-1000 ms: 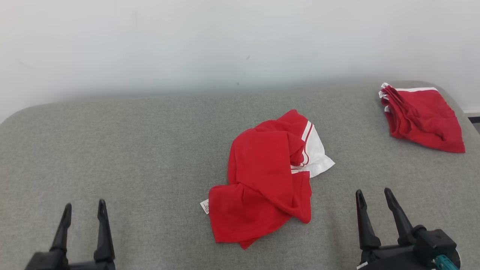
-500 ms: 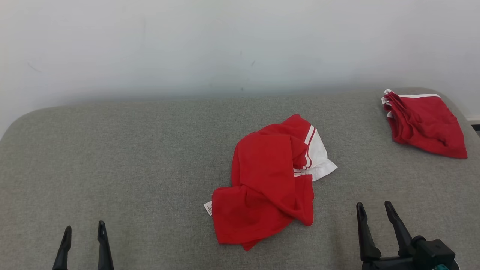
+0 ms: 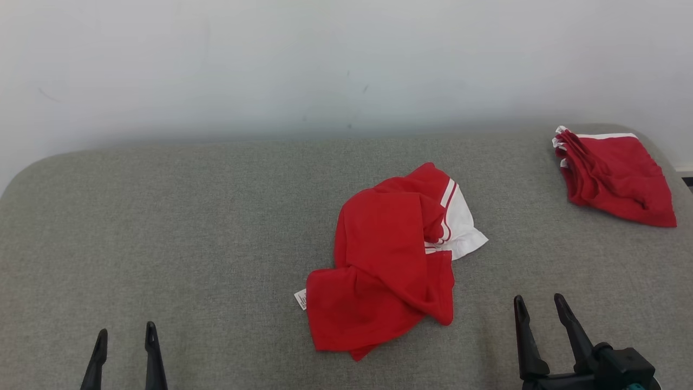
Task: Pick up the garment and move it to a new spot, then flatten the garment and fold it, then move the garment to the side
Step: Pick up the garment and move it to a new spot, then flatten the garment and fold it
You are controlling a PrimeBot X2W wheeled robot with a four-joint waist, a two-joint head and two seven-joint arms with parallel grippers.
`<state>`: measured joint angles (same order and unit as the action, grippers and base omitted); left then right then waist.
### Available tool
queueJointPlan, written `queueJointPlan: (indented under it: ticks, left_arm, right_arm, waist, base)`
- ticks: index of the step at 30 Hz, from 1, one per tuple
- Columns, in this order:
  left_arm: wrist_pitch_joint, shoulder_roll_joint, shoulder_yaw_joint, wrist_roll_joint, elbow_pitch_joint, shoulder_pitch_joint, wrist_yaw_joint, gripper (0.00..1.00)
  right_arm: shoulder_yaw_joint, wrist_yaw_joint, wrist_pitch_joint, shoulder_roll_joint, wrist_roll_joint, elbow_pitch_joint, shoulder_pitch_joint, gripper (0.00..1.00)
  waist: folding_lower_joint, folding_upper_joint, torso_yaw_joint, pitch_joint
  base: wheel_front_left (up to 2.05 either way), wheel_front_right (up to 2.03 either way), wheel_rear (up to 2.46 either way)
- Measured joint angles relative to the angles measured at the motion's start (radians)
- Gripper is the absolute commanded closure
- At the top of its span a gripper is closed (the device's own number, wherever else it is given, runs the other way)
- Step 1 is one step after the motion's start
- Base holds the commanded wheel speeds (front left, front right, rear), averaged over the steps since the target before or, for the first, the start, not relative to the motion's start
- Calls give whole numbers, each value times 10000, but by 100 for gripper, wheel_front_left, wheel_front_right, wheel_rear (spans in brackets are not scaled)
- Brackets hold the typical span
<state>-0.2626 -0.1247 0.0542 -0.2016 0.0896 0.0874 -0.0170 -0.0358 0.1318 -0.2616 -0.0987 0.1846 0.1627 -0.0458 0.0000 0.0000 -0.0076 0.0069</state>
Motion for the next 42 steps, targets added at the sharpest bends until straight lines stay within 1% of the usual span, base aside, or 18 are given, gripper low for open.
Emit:
queueJointPlan:
  ticks: [12, 30, 34, 42]
  left_arm:
    - [0, 238, 301, 314, 96, -39, -268, 0]
    - [0, 449, 493, 686, 132, -245, -462, 0]
    - [0, 476, 171, 861, 107, -497, -614, 0]
    - [0, 570, -1108, 1158, 182, -1411, -874, 0]
  right_arm:
    - [-12, 0, 0, 2, 0, 40, -4, 0]
    - [-42, 0, 0, 0, 15, 77, 23, 0]
    - [-61, 0, 0, 10, 52, 77, 45, 0]
    - [-21, 0, 0, 75, 86, 61, 214, 0]
  waist:
    - [0, 1, 50, 61]
    - [0, 1, -56, 179]
    - [0, 0, -89, 238]
    - [1, 1, -225, 510]
  base:
    - [0, 0, 0]
    - [0, 0, 0]
    - [0, 0, 0]
    - [0, 0, 0]
